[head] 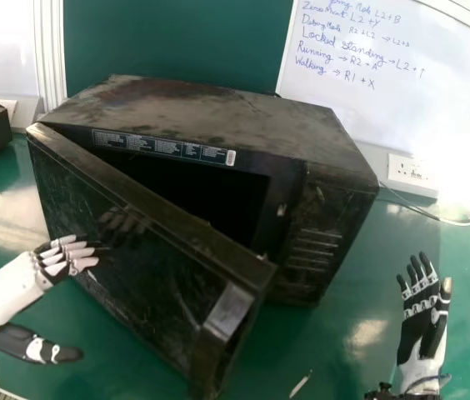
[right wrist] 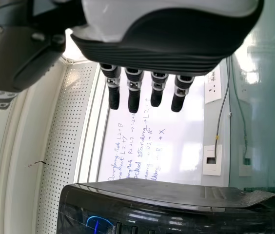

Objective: Put biscuit inside oven

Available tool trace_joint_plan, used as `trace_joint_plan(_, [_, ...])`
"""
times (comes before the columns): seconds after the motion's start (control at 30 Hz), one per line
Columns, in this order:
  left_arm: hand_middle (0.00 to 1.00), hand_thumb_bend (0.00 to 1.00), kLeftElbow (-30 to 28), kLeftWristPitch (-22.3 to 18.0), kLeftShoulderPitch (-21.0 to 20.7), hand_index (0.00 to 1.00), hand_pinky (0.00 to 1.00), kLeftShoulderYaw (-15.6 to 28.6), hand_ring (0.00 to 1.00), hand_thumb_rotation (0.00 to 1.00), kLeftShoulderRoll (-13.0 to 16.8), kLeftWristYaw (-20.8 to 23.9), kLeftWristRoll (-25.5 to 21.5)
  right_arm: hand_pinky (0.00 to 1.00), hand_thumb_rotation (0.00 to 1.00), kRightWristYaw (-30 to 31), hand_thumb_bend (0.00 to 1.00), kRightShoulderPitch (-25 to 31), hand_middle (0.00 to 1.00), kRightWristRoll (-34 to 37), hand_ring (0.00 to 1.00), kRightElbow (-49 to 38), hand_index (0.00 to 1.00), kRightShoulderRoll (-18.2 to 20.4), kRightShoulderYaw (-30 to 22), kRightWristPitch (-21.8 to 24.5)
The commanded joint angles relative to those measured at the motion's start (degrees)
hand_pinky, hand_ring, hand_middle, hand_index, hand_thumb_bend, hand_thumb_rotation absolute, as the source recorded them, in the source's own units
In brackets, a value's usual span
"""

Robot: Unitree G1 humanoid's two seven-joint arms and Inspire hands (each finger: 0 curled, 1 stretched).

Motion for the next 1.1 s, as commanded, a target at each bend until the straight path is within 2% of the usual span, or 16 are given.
trace_joint_plan(0.0, [1.0, 1.0, 0.79, 0.13, -1.03, 0.97, 1.0, -1.34, 1.0, 1.0, 1.18, 0.66, 0.75, 0.94, 0.81, -0.29, 1.0, 0.08, 0.95, -0.16, 0.95, -1.05, 0.97, 0.39, 0.07, 0.4])
trace_joint_plan(0.33, [1.0, 0.99, 1.0, 2.54, -4.4, 0.97, 1.0, -3.84, 1.0, 1.0, 1.26, 1.61, 3.24, 0.8, 0.84, -0.83, 1.0, 0.52, 0.93, -0.53, 0.91, -1.74, 0.95, 0.48, 0.12, 1.0])
trace_joint_plan(0.6, [1.0, 0.99, 4.41, 2.15, -7.84, 0.97, 1.0, -5.97, 1.0, 1.0, 2.48, 2.4, 5.4, 0.81, 0.86, -0.82, 1.0, 0.59, 0.92, -0.64, 0.9, -1.96, 0.95, 0.69, 0.14, 1.03])
trace_joint_plan(0.77, [1.0, 0.99, 6.86, 1.3, -9.57, 0.96, 1.0, -7.12, 1.0, 1.0, 2.78, 3.89, 7.69, 0.78, 0.87, -0.6, 1.0, 0.59, 0.91, -0.42, 0.88, -1.7, 0.94, 0.69, -0.05, 0.91])
trace_joint_plan(1.07, [1.0, 0.99, 6.57, 6.28, -11.65, 0.96, 1.0, -9.67, 1.0, 1.0, 5.19, 3.28, 9.18, 0.84, 0.91, -1.06, 1.0, 0.54, 0.94, -0.75, 0.9, -2.11, 0.96, 0.81, 0.03, 1.04])
